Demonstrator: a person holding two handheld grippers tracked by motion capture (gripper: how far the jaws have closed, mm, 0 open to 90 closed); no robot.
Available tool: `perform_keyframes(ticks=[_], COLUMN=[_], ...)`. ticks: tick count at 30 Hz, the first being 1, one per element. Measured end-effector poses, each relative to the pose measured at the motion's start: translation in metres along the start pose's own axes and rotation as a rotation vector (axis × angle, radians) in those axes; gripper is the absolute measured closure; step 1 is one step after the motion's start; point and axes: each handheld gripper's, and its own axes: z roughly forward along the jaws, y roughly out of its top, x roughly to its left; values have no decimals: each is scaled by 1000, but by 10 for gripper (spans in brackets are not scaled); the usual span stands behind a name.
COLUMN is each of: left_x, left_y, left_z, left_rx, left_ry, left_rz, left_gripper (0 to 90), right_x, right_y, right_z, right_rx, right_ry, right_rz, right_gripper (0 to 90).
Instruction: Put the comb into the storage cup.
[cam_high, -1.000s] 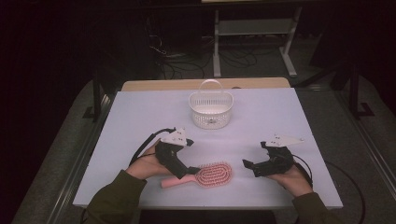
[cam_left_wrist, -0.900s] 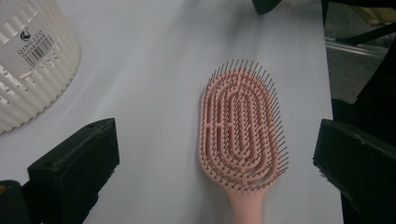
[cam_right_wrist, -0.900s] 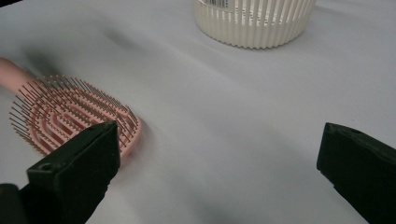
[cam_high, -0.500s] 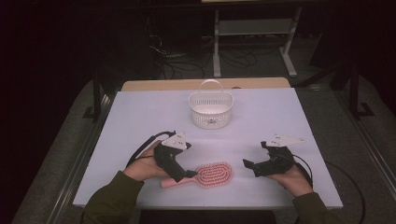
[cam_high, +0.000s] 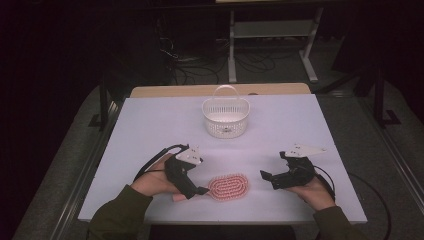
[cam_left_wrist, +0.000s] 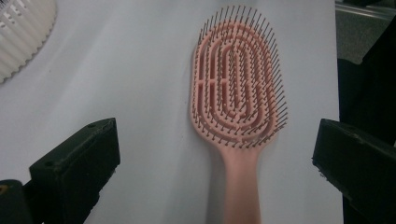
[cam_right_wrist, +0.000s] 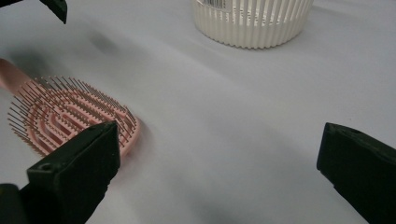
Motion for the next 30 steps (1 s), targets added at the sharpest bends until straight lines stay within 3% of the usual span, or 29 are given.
perform_keyframes(ticks=[30], left_x=[-7], left_y=[-4], left_z=[14], left_rx=[148], left_ry=[3], left_rz=[39], left_gripper=[84], right_x=[0], right_y=[0], right_z=[0], right_rx=[-1], right_ry=[-2], right_rz=[1], right_gripper=[0])
